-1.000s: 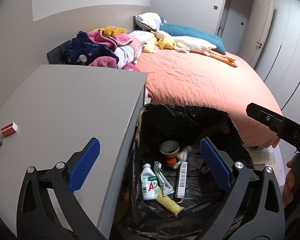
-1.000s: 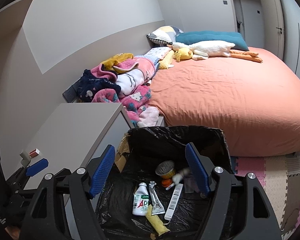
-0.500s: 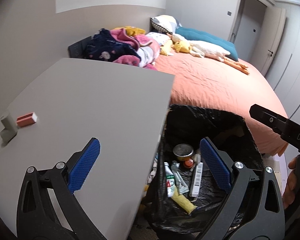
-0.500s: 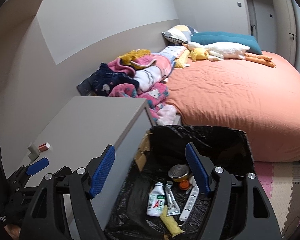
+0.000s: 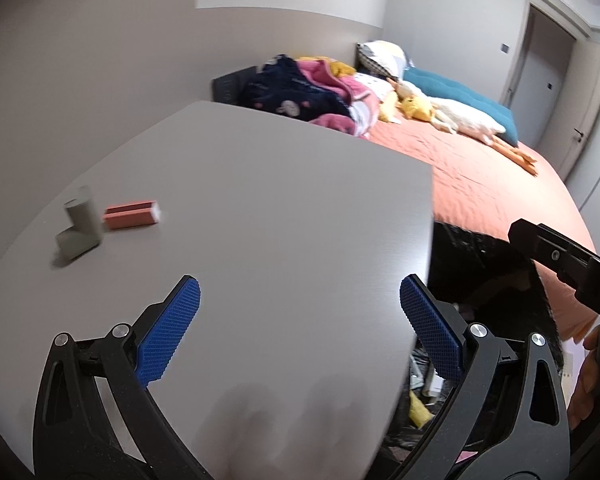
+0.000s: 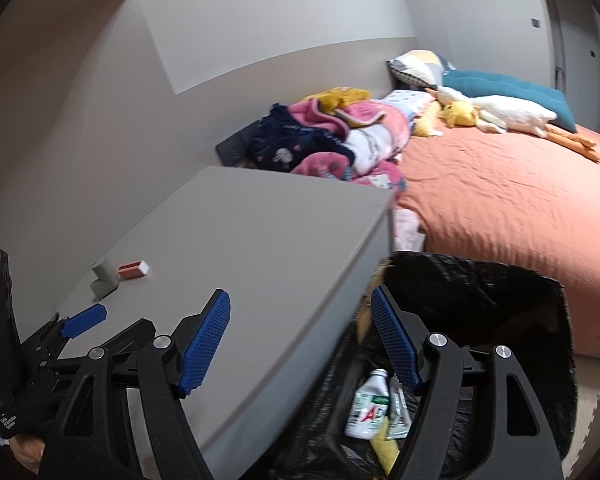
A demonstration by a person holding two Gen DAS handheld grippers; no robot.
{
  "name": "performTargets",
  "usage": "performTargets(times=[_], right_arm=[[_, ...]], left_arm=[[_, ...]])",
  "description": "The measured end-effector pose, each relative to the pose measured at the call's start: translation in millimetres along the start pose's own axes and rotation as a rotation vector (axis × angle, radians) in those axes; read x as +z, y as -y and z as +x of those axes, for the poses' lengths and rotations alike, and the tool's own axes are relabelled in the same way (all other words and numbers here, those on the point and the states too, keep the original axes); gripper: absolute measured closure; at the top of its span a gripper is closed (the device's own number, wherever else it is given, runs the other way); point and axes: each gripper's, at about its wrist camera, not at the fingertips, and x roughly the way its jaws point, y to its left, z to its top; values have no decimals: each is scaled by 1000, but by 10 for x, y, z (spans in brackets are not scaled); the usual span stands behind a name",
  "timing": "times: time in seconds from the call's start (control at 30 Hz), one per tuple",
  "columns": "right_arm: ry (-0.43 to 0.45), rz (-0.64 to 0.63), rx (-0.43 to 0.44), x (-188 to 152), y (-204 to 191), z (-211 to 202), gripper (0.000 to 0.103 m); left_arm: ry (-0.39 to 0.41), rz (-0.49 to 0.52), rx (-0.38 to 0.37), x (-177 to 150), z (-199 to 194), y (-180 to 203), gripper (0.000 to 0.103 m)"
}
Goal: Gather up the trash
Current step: 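Move both open tools back toward the foam corner and pink block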
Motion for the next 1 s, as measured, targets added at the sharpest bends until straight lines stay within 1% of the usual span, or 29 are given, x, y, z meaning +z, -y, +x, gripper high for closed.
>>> performTargets(times=[0.37, 0.63, 1.0], right_arm=[[-38, -62, 67, 36, -564, 317, 29], [-81, -115, 121, 36, -959, 587, 29], [-133, -170, 193, 71, -1462, 965, 29]], left_arm=[[2, -63, 64, -53, -19, -579, 6], [1, -102, 111, -87, 9, -1011, 6], [7, -158, 181, -27, 174, -1544, 6]])
